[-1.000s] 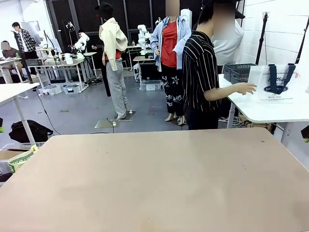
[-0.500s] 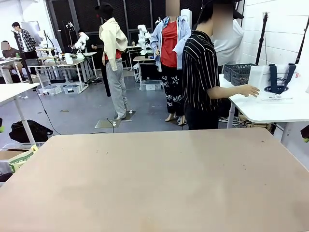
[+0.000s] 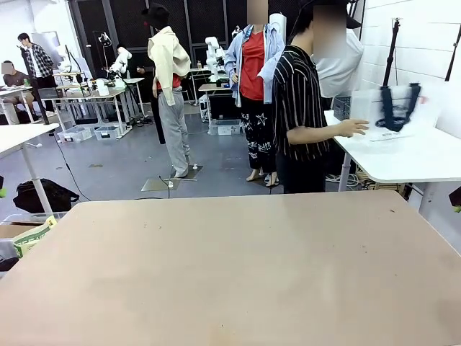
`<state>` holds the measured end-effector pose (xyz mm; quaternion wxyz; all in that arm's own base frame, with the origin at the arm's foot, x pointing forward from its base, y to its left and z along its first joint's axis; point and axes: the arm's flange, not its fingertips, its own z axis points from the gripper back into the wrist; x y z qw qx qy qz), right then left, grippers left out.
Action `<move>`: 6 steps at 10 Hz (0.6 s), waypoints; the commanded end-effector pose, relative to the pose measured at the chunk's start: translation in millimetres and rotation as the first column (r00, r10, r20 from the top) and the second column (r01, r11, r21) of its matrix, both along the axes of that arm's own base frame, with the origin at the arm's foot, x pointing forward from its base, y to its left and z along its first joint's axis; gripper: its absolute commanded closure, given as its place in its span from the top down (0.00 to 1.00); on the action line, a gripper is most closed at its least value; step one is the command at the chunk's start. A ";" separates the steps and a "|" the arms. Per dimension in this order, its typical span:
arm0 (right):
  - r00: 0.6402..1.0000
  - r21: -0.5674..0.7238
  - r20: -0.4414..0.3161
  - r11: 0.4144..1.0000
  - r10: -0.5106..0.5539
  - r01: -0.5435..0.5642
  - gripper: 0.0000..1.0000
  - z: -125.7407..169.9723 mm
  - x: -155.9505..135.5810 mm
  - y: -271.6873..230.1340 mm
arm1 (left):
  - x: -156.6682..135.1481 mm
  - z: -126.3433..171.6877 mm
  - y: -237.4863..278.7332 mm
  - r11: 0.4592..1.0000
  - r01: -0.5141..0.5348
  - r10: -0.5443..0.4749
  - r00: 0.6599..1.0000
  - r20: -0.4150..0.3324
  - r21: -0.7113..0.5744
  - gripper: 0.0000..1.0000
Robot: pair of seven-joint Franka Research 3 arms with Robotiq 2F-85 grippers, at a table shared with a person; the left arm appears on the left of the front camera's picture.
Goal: Transfer purchased items from the store into the shopping bag.
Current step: Open the Reusable shopping bag in the center of the table.
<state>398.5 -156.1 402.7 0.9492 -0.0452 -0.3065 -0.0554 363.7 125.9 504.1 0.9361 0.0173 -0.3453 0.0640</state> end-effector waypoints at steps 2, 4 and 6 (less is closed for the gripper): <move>1.000 -0.008 -0.005 1.000 0.003 -0.003 1.00 1.4 -1.0 0.2 | -1.2 -0.2 0.5 1.000 -0.009 0.009 1.000 -0.006 0.006 1.00; 1.000 -0.008 -0.005 1.000 0.003 -0.003 1.00 1.4 -1.0 0.2 | -1.2 -0.2 0.5 1.000 -0.009 0.009 1.000 -0.006 0.006 1.00; 1.000 -0.008 -0.005 1.000 0.003 -0.003 1.00 1.4 -1.0 0.2 | -1.2 -0.2 0.5 1.000 -0.009 0.009 1.000 -0.006 0.006 1.00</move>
